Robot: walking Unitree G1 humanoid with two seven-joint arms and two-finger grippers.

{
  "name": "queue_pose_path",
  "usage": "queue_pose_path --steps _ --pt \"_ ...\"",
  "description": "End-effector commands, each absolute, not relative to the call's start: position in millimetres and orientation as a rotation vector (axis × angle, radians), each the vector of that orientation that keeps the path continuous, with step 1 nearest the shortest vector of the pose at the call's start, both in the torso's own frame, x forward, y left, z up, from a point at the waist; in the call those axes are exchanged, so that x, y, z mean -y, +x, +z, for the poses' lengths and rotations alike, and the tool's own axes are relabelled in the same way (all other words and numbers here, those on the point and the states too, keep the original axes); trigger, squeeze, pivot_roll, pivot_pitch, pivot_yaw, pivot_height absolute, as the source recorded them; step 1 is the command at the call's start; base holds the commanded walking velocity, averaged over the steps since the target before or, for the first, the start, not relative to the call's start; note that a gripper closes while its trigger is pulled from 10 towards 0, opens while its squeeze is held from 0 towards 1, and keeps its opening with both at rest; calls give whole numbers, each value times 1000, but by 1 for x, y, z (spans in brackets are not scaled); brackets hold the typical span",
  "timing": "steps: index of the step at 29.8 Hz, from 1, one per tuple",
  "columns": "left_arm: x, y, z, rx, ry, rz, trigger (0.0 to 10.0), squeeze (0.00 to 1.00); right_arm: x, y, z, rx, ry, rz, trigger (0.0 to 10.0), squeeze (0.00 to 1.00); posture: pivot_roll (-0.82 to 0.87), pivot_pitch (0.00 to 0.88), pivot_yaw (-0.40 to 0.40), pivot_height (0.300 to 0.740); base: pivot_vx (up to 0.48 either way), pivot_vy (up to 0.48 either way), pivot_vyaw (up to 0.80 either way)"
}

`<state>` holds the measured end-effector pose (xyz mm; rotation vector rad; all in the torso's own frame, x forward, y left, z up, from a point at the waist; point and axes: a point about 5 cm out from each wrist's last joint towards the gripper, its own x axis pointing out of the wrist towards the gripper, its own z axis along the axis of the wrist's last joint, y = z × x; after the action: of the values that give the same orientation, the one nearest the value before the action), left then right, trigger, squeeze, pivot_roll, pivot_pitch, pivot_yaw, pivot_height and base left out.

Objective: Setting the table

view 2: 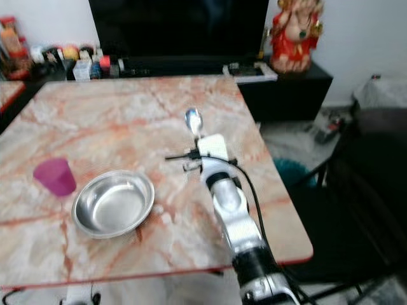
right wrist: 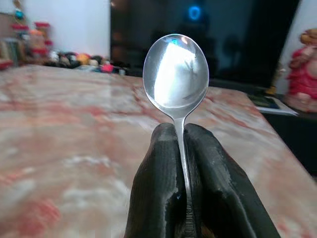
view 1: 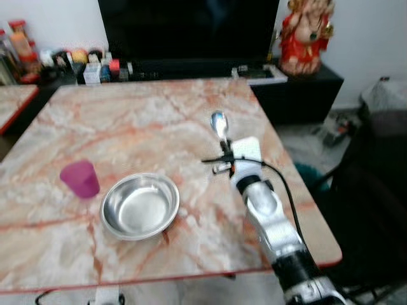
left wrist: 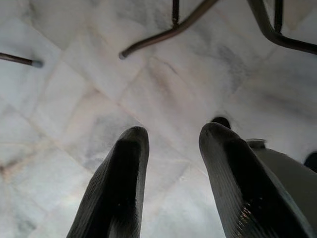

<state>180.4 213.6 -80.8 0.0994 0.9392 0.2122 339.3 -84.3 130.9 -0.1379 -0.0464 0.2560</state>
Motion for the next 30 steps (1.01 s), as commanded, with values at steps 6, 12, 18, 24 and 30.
queue_pose_path --steps 6,12,18,24,30 --pt "-217 178 -81 -952 96 223 10000 0 81 340 137 62 -133 261 10000 0 -57 0 -7 740 0 0 0" --pt "-217 178 -82 -956 95 228 10000 0 81 340 136 58 -134 258 10000 0 -55 0 -9 740 0 261 0" --pt "-217 177 -82 -957 96 228 10000 0 83 340 134 53 -135 251 10000 0 -59 0 -6 740 0 301 0" --pt "-218 177 -82 -956 102 226 10000 0 85 340 134 49 -134 241 10000 0 -60 0 -2 740 0 285 0" --pt "-217 180 -81 -947 109 210 10000 0 86 340 134 49 -125 226 10000 0 -62 0 4 740 0 0 0"
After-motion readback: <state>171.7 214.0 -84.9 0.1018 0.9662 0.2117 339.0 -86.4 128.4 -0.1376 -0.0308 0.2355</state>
